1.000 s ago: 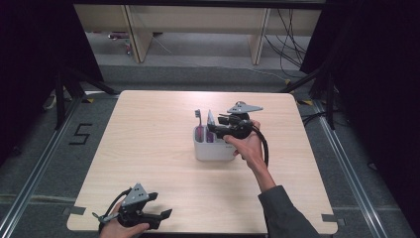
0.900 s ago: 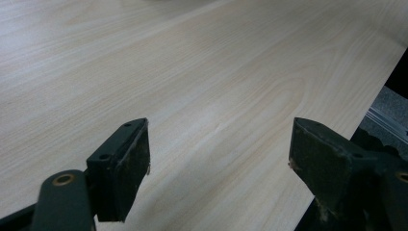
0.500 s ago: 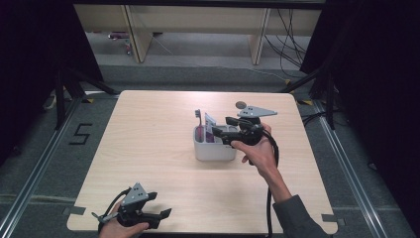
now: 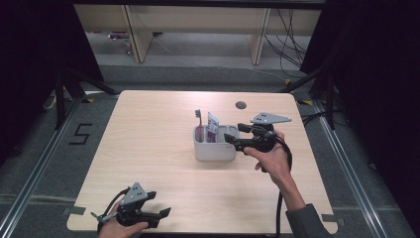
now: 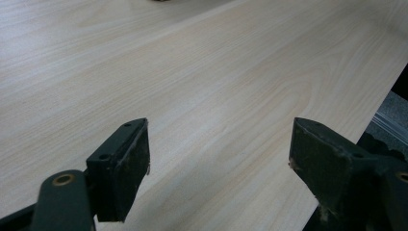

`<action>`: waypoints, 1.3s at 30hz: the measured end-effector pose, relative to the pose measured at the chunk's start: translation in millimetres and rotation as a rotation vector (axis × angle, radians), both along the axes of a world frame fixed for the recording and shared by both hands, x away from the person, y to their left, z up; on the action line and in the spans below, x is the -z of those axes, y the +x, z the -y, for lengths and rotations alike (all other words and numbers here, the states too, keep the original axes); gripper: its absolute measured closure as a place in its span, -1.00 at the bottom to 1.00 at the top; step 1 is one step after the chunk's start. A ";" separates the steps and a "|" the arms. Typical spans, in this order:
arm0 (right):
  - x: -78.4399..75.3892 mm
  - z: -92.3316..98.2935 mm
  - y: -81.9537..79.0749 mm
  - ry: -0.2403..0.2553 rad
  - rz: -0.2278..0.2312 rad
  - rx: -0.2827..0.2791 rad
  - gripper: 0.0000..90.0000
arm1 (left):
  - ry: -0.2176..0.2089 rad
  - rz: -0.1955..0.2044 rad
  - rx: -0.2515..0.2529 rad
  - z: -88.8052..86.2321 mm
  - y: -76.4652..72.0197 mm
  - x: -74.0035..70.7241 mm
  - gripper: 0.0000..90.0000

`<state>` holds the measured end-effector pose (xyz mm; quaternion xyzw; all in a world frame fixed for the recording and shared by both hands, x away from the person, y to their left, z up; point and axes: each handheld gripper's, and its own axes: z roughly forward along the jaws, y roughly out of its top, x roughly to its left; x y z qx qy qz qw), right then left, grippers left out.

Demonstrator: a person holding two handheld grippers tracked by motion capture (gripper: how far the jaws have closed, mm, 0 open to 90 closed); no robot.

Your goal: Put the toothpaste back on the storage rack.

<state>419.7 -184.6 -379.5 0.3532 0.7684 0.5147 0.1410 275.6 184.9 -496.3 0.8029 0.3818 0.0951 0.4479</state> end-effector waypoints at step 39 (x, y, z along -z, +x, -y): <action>29.8 30.9 -43.3 -0.014 -0.065 0.037 -0.36 | -0.001 -0.006 -0.022 0.1 0.2 0.4 -0.52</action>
